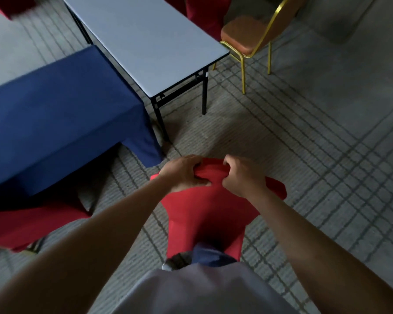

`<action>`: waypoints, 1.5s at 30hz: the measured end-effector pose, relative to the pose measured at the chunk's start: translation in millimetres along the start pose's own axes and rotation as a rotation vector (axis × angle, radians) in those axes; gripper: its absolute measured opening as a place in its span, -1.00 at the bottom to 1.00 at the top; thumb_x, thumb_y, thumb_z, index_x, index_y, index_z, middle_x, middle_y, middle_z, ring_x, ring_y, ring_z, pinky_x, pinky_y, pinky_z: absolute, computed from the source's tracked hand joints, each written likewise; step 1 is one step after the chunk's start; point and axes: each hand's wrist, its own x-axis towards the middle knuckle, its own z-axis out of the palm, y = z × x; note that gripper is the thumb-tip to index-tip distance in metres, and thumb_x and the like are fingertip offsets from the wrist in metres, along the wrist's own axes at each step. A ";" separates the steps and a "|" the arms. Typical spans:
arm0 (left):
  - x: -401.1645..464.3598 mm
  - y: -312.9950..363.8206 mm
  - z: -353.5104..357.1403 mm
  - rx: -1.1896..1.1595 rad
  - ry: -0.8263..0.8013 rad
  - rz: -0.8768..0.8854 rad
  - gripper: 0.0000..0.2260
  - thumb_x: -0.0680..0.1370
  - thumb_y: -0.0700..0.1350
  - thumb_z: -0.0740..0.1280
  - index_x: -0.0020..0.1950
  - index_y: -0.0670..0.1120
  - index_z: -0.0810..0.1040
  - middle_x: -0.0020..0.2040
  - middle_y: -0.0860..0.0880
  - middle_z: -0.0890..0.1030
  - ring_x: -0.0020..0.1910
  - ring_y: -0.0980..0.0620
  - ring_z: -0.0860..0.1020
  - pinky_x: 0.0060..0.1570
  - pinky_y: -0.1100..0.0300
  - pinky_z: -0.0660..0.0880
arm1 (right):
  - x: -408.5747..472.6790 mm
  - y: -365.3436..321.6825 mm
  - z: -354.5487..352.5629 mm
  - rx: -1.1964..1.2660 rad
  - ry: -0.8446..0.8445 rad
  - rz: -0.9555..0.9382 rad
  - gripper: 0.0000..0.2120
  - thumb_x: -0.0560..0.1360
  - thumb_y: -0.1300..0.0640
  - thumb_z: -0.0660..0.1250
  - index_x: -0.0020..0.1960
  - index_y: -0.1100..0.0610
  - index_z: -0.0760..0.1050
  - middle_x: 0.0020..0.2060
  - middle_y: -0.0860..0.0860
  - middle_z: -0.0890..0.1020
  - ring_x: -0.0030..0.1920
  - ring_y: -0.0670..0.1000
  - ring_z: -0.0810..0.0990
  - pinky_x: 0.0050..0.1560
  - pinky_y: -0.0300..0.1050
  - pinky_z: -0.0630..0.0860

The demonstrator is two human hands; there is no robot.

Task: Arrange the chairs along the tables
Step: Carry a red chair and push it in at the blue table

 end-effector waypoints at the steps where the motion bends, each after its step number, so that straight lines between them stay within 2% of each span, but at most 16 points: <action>1: 5.5 -0.2 -4.4 -0.005 0.000 -0.006 -0.50 0.33 0.41 0.44 0.02 0.09 0.43 -0.01 0.10 0.55 0.02 0.00 0.56 -0.14 0.14 0.40 | 7.7 0.5 -4.0 0.012 -0.036 0.001 -0.62 0.30 0.14 0.29 0.12 0.02 0.52 0.01 -0.01 0.66 0.08 0.11 0.61 -0.03 -0.10 0.45; 3: 17.0 0.1 -11.6 -0.009 -0.002 -0.031 -0.50 0.32 0.42 0.44 -0.05 0.07 0.41 -0.07 0.11 0.53 -0.03 -0.01 0.55 -0.13 0.09 0.46 | 22.8 2.8 -10.8 0.026 -0.088 0.005 -0.61 0.31 0.12 0.29 0.14 0.02 0.51 0.02 0.01 0.67 0.09 0.13 0.62 -0.03 -0.07 0.44; 9: 34.7 1.3 -22.1 -0.022 0.004 -0.072 -0.49 0.32 0.37 0.48 -0.04 0.01 0.45 -0.09 0.07 0.56 -0.09 0.01 0.53 -0.16 0.11 0.43 | 43.7 7.9 -18.4 0.036 -0.111 -0.004 -0.56 0.30 0.08 0.27 0.19 0.02 0.51 0.05 0.02 0.67 0.10 0.14 0.62 0.00 -0.03 0.47; 13: 26.3 4.5 -20.1 -0.011 -0.010 -0.062 -0.51 0.34 0.36 0.48 -0.05 0.02 0.44 -0.08 0.06 0.55 -0.10 0.02 0.52 -0.18 0.12 0.39 | 34.9 7.1 -16.0 0.033 -0.103 -0.025 -0.56 0.33 0.09 0.29 0.21 0.02 0.50 0.02 0.00 0.67 0.06 0.11 0.63 -0.05 -0.04 0.46; 17: 3.6 5.5 -9.5 -0.001 -0.003 -0.077 -0.49 0.32 0.39 0.47 -0.01 0.05 0.44 -0.08 0.12 0.51 -0.07 0.02 0.53 -0.12 0.10 0.47 | 11.5 3.7 -6.7 0.027 -0.070 -0.049 -0.60 0.32 0.11 0.28 0.16 0.02 0.51 0.00 0.01 0.68 0.06 0.12 0.63 -0.03 -0.04 0.48; 21: -34.5 10.3 12.0 0.015 0.029 -0.054 -0.45 0.33 0.37 0.48 0.12 0.03 0.50 -0.03 0.14 0.51 0.02 0.01 0.55 -0.08 0.15 0.42 | -28.9 -2.6 10.4 0.006 -0.031 -0.066 -0.62 0.30 0.12 0.27 0.12 0.00 0.53 0.00 -0.01 0.69 0.08 0.11 0.63 0.02 -0.05 0.50; 24: -71.7 10.5 33.8 0.034 0.043 -0.069 -0.36 0.29 0.44 0.43 0.15 0.01 0.51 0.08 0.04 0.58 0.09 -0.05 0.56 0.02 0.08 0.50 | -67.1 -10.5 28.0 -0.011 -0.020 -0.100 -0.62 0.30 0.13 0.27 0.11 0.02 0.54 0.00 0.01 0.69 0.10 0.13 0.63 0.02 -0.03 0.53; 26: -100.5 10.2 50.3 0.044 0.048 -0.059 -0.32 0.29 0.46 0.40 0.16 -0.01 0.50 0.10 -0.01 0.58 0.12 -0.10 0.55 0.06 0.06 0.50 | -93.2 -15.9 39.9 -0.021 -0.072 -0.125 -0.62 0.29 0.13 0.27 0.11 0.02 0.52 0.01 0.03 0.69 0.11 0.15 0.63 0.01 -0.02 0.53; 30: -158.3 19.3 82.7 0.043 0.096 -0.018 -0.41 0.35 0.35 0.47 0.11 -0.09 0.51 0.05 -0.08 0.56 0.05 -0.14 0.55 -0.01 0.08 0.45 | -141.0 -17.3 56.4 -0.020 -0.219 -0.184 -0.71 0.30 0.15 0.30 0.01 -0.01 0.42 -0.05 0.03 0.64 0.07 0.18 0.60 -0.09 -0.05 0.43; 34: -221.7 24.2 122.2 0.094 0.072 0.035 -0.44 0.36 0.35 0.43 0.10 -0.06 0.50 0.02 -0.07 0.57 -0.01 -0.16 0.56 -0.06 0.04 0.50 | -197.6 -22.4 82.2 -0.136 -0.365 -0.284 -0.72 0.32 0.13 0.30 0.02 0.01 0.37 -0.03 0.05 0.61 0.10 0.17 0.57 -0.02 -0.03 0.48; 37: -261.2 30.4 145.4 0.095 0.135 0.008 -0.53 0.36 0.28 0.43 0.05 -0.02 0.48 -0.04 -0.02 0.56 -0.05 -0.14 0.58 -0.15 0.02 0.55 | -229.7 -28.7 94.1 -0.152 -0.391 -0.345 -0.75 0.32 0.16 0.28 -0.03 0.01 0.34 -0.04 0.02 0.59 0.09 0.16 0.55 -0.03 -0.02 0.46; 42: -305.6 25.1 144.3 0.078 0.234 -0.082 -0.51 0.33 0.32 0.46 0.00 -0.01 0.45 -0.04 -0.01 0.55 -0.05 -0.09 0.57 -0.17 0.06 0.52 | -243.4 -59.1 92.6 -0.183 -0.398 -0.429 -0.68 0.30 0.16 0.28 0.04 0.00 0.38 0.00 0.05 0.60 0.09 0.16 0.55 -0.03 -0.04 0.45; 45: -330.9 19.0 142.2 0.051 0.273 -0.138 -0.52 0.31 0.32 0.47 -0.05 0.01 0.42 -0.06 0.02 0.54 -0.07 -0.07 0.56 -0.18 0.07 0.50 | -247.3 -81.9 96.8 -0.194 -0.440 -0.459 -0.70 0.32 0.16 0.28 0.02 -0.03 0.34 -0.05 0.01 0.55 0.03 0.14 0.55 -0.11 -0.07 0.38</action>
